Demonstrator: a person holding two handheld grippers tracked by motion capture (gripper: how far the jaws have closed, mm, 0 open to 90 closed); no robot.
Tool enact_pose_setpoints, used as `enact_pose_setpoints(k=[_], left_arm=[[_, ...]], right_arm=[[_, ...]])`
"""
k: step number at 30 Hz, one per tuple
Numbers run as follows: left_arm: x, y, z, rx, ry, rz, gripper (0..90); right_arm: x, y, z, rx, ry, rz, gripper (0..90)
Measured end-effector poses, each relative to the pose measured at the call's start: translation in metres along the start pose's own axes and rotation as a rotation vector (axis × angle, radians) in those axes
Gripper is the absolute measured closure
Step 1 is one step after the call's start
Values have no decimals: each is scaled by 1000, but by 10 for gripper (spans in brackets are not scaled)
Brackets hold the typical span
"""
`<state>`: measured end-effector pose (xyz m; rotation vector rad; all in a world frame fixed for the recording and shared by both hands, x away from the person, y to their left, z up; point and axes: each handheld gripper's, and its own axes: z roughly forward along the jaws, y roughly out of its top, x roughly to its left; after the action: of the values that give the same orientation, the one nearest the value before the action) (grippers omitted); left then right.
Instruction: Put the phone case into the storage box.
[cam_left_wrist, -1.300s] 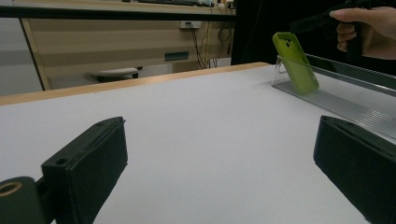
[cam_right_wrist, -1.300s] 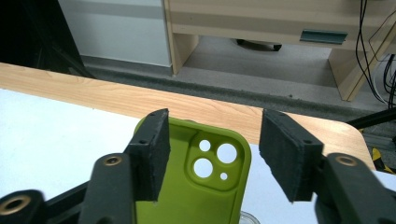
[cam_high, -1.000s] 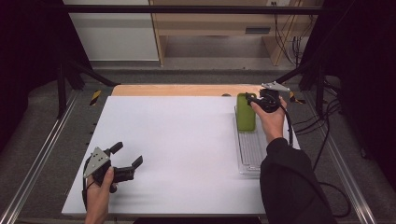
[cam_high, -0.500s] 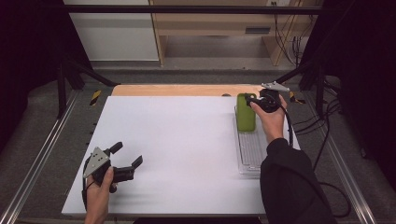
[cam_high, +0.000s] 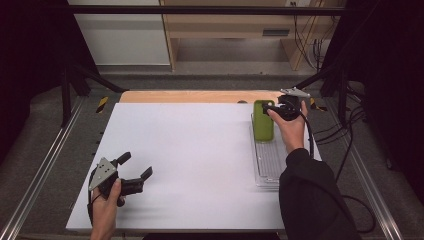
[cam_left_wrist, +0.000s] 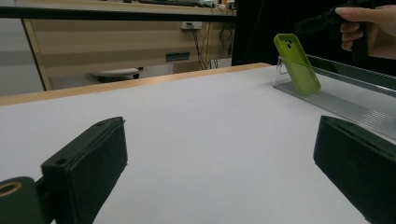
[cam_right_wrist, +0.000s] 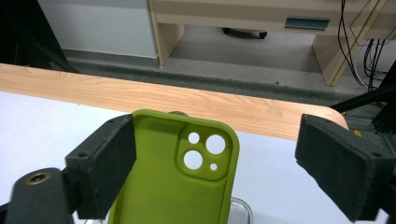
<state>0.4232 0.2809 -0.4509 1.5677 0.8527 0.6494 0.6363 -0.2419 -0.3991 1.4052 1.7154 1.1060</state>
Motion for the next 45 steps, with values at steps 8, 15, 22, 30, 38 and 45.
enact_pose_setpoints(k=[8,15,22,30,38,45], left_arm=[[1,0,0,0,3,1,23],[2,0,-1,-1,5,1,23],[5,0,-3,-1,10,2,23],[5,-1,-3,-1,12,8,23],[5,-1,-3,-1,12,8,23],[6,-1,-4,-3,15,4,23]], right_arm=[[-1,0,0,22,18,33,66],[1,1,-1,26,31,32,56],[2,1,-2,29,27,26,53],[4,2,-4,30,35,18,53],[9,4,-6,19,41,5,55],[11,5,-7,18,39,2,58]])
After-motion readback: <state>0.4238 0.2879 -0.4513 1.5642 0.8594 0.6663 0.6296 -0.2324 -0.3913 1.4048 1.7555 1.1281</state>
